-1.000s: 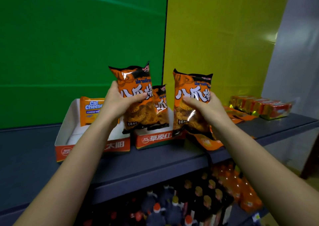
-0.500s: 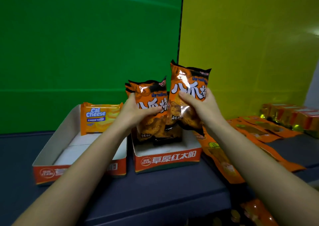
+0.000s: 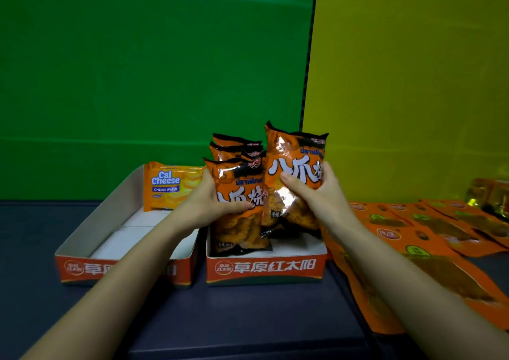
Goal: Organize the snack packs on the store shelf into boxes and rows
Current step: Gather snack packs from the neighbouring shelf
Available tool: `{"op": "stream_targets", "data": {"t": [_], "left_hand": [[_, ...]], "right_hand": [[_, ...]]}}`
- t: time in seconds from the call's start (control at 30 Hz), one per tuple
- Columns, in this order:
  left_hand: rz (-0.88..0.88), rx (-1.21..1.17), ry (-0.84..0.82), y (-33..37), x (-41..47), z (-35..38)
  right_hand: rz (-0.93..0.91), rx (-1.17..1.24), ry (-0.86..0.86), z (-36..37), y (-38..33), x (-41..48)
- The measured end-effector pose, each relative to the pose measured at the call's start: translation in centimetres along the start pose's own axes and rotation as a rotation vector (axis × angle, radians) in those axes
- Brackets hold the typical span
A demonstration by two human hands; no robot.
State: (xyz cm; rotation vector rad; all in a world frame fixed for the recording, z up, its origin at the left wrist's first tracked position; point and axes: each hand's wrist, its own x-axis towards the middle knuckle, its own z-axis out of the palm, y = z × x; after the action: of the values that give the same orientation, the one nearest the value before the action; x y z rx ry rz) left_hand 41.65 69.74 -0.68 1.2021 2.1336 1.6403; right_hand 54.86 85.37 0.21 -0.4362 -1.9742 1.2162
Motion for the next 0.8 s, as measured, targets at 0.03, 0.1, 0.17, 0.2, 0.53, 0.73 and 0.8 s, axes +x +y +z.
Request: {"op": "stream_targets", "data": {"t": [0.03, 0.1, 0.17, 0.2, 0.53, 0.73, 0.8], "left_hand": [[-0.006, -0.012, -0.006, 0.0, -0.1, 0.0], [-0.014, -0.038, -0.013, -0.1, -0.1, -0.3], [-0.028, -0.045, -0.018, -0.2, -0.2, -0.8], [-0.033, -0.051, -0.021, -0.2, -0.2, -1.0], [-0.070, 0.010, 0.020, -0.5, -0.2, -1.0], [-0.061, 0.063, 0.017, -0.2, -0.5, -0.6], [-0.065, 0.099, 0.017, -0.2, -0.6, -0.6]], "right_hand": [[-0.015, -0.052, -0.012, 0.2, 0.2, 0.1], [-0.069, -0.141, -0.029, 0.3, 0.3, 0.0], [-0.117, -0.166, -0.056, 0.6, 0.4, -0.2], [-0.123, -0.165, -0.063, 0.6, 0.7, -0.1], [-0.072, -0.481, 0.000, 0.9, 1.9, -0.9], [-0.045, -0.613, -0.046, 0.7, 1.9, -1.2], [-0.049, -0.635, -0.069, 0.8, 1.7, -1.2]]}}
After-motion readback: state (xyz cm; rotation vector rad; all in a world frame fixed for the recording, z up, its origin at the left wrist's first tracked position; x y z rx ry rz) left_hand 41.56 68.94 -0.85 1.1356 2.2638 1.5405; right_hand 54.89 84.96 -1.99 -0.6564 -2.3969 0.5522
